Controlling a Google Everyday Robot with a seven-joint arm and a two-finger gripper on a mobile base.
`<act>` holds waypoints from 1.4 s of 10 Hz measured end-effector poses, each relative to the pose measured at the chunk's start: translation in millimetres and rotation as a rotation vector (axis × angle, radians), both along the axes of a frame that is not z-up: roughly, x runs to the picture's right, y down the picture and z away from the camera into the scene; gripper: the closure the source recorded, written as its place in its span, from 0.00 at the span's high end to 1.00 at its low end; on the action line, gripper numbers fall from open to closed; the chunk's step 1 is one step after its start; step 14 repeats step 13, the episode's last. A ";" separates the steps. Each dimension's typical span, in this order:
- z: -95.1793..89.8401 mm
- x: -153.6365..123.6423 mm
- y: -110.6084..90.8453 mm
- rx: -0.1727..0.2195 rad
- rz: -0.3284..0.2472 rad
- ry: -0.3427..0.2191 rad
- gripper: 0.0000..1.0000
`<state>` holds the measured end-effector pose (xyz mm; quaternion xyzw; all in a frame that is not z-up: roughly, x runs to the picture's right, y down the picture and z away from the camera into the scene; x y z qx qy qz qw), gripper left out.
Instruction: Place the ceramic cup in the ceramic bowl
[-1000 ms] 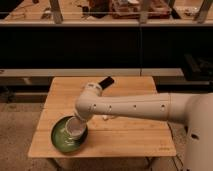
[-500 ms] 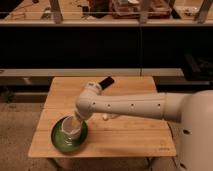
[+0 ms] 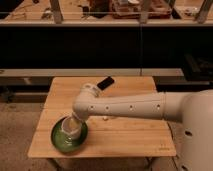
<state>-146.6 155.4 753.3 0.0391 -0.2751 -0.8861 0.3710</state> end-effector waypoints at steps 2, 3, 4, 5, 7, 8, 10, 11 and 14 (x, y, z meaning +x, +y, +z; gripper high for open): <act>-48.3 -23.6 -7.7 0.045 -0.011 -0.012 0.64; -67.3 -30.5 -8.5 0.059 -0.008 -0.019 0.64; -79.9 -33.3 -10.5 0.081 0.013 -0.025 0.64; -85.8 -30.5 -14.2 0.105 0.051 -0.029 0.64; -88.4 -12.4 -29.9 0.144 0.137 -0.041 0.64; -91.5 8.4 -45.6 0.176 0.210 -0.055 0.64; -101.4 41.9 -77.4 0.236 0.316 -0.081 0.64; -106.7 55.8 -102.1 0.261 0.392 -0.096 0.64; -108.2 62.4 -124.5 0.269 0.454 -0.103 0.64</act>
